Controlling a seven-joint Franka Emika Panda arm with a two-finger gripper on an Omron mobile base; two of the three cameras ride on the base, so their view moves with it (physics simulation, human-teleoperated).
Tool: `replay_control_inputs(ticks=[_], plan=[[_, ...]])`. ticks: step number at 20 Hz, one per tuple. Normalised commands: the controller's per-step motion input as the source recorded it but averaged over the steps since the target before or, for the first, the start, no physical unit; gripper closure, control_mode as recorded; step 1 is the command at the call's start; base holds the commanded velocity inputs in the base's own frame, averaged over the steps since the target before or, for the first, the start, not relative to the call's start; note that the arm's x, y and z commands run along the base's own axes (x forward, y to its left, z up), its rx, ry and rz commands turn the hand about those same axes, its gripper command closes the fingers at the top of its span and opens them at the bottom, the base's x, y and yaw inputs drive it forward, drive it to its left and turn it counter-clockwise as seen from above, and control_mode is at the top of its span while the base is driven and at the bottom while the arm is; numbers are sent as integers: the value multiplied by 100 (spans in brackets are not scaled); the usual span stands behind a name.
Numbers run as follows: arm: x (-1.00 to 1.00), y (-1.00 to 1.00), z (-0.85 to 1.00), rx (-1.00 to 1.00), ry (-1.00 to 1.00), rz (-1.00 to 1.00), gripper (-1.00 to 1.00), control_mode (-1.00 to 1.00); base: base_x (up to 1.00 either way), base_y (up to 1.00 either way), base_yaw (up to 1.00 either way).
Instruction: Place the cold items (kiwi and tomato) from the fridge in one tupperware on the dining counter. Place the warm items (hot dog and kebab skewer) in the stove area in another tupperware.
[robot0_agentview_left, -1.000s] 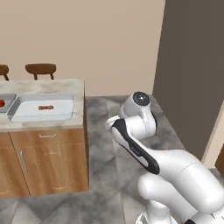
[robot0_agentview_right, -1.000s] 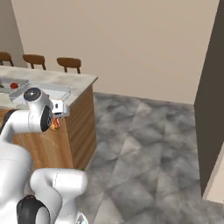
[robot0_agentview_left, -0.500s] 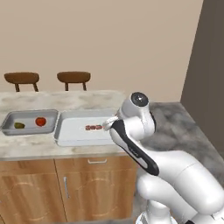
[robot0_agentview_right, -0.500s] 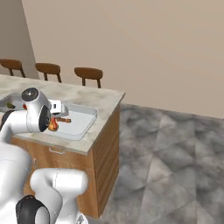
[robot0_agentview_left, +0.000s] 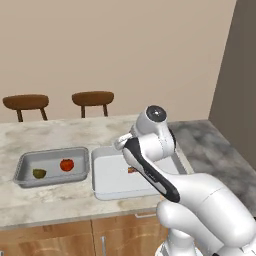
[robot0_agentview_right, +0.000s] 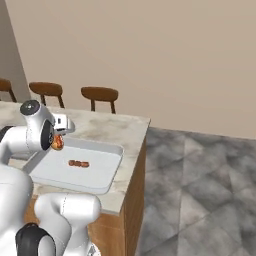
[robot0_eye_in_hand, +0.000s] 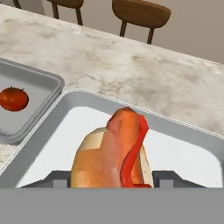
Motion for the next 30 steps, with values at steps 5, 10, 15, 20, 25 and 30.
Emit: replay_control_inputs(ticks=[5,10,15,20,25,30], plan=[[0,0,0,0,0,0,100,100,59,33,-34],[69,0,-26,-1,8,9,100,-100,0,0,0],[12,19,-62,-14,3,72,100,-100,0,0,0],[-30,42,-67,-30,14,41,100,-100,0,0,0],[-1,16,-55,-25,27,7,100,-100,0,0,0],[-10,3,-36,-4,12,10,100,-100,0,0,0]])
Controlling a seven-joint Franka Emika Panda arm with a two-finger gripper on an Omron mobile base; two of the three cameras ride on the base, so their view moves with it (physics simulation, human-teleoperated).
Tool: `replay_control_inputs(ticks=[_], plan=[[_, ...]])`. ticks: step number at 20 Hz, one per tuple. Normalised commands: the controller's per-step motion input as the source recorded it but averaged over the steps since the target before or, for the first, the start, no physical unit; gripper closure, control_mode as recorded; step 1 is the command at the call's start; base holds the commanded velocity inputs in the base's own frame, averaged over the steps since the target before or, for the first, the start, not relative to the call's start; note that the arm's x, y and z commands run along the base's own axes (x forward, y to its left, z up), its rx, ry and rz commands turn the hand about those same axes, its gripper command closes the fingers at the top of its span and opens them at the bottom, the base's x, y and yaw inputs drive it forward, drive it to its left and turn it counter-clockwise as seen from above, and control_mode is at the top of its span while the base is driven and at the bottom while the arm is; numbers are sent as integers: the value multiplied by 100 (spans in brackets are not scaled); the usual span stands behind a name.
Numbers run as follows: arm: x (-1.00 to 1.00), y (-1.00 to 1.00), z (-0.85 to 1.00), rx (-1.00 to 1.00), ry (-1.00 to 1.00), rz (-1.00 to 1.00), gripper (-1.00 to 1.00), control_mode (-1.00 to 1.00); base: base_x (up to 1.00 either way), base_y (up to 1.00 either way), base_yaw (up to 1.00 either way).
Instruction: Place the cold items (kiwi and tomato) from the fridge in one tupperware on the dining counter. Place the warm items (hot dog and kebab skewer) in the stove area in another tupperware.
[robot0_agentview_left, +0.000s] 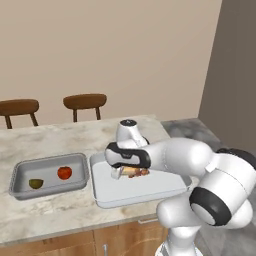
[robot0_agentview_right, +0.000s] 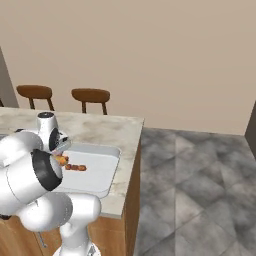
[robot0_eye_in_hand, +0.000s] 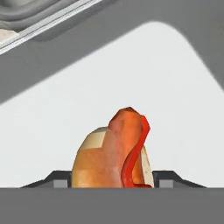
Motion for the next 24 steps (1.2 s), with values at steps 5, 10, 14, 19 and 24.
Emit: replay_control_inputs(ticks=[5,10,14,19,24], plan=[[-11,1,-34,-1,9,9,100,-100,0,0,0],[-9,16,-27,-2,12,1,100,-100,0,0,0],[-1,20,-26,-5,15,0,100,-100,0,0,0],[-4,13,-29,-6,9,0,-100,-100,0,0,0],[-29,0,-3,0,0,0,-100,-100,0,0,0]])
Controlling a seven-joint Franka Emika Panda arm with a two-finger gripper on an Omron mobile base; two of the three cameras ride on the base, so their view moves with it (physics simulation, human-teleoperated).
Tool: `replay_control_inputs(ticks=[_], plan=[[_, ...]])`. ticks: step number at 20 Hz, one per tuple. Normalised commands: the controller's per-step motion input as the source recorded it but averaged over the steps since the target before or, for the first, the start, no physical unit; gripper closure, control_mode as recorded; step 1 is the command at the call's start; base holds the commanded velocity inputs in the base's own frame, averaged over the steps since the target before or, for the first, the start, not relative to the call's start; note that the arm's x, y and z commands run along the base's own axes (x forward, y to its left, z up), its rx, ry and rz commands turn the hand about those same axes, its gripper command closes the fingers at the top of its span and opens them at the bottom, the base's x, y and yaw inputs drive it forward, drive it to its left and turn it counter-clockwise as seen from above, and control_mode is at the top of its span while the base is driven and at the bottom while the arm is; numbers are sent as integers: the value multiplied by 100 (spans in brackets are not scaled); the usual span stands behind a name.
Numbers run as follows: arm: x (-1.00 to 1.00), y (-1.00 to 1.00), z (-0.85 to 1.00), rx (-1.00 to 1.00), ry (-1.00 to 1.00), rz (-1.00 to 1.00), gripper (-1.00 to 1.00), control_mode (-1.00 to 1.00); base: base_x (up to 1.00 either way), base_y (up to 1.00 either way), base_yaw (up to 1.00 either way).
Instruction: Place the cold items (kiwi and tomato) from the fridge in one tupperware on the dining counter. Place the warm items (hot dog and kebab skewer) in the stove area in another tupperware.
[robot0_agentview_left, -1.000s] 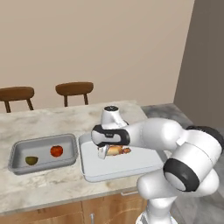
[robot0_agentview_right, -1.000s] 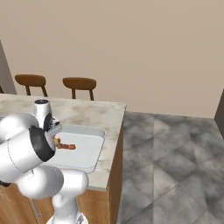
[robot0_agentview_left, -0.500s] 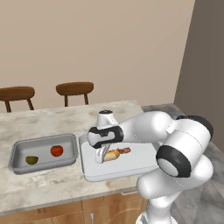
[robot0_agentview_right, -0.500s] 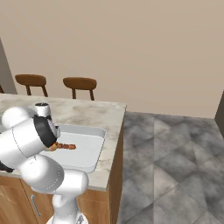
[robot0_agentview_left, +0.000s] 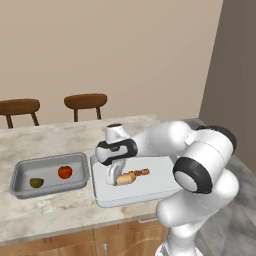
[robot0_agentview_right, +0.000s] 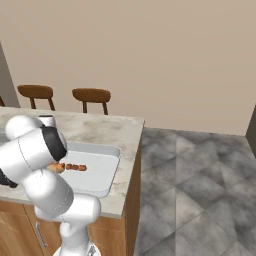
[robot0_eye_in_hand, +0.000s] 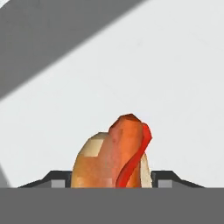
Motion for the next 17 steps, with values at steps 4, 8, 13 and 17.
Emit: replay_control_inputs(ticks=[4,8,13,17], plan=[[-28,-2,23,0,-3,2,-100,-100,0,0,0],[-34,-5,65,0,-15,2,-100,-100,0,0,0],[-61,-14,79,0,-24,0,-100,-100,0,0,0],[-76,-30,70,0,-29,0,-100,-100,0,0,0]])
